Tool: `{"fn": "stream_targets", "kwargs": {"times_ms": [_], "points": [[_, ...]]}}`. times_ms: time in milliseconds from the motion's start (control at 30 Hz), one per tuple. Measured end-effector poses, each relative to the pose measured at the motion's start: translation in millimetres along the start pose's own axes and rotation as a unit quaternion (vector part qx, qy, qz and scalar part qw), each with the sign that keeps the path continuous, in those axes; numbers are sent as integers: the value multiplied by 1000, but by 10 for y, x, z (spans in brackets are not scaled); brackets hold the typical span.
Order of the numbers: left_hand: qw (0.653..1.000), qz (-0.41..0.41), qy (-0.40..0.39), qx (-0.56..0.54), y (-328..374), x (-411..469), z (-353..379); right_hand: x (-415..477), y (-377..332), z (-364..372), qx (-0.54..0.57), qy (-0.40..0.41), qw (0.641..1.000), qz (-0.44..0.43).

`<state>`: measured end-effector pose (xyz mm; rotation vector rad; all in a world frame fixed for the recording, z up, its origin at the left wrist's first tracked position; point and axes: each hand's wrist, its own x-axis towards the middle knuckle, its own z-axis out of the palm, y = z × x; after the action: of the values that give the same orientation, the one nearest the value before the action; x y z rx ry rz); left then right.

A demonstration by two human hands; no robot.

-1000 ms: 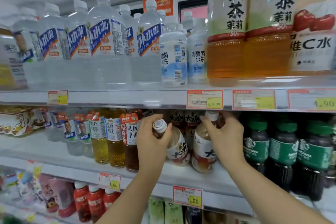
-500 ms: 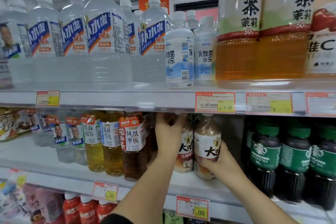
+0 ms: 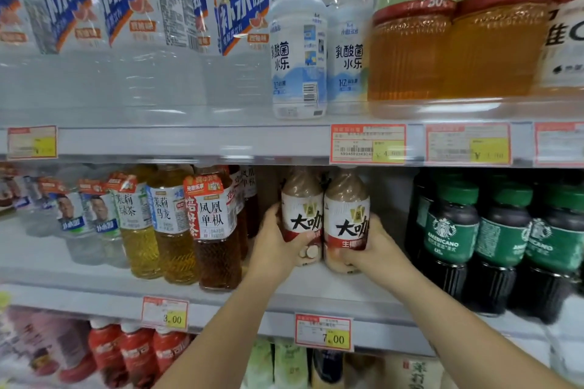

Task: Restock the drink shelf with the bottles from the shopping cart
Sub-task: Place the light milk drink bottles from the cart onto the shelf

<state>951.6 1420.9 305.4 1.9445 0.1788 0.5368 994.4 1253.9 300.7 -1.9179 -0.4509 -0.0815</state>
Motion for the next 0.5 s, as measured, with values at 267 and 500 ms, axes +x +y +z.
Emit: {"fn": "stream_targets", "kwargs": {"times_ms": [267,500], "points": [[997,-31,61,42,3,84,114,313,-44,93,-39,-30,999,-7],[992,-88,92,18,-6,390,177,581,59,254,-48,62,997,26]]}}
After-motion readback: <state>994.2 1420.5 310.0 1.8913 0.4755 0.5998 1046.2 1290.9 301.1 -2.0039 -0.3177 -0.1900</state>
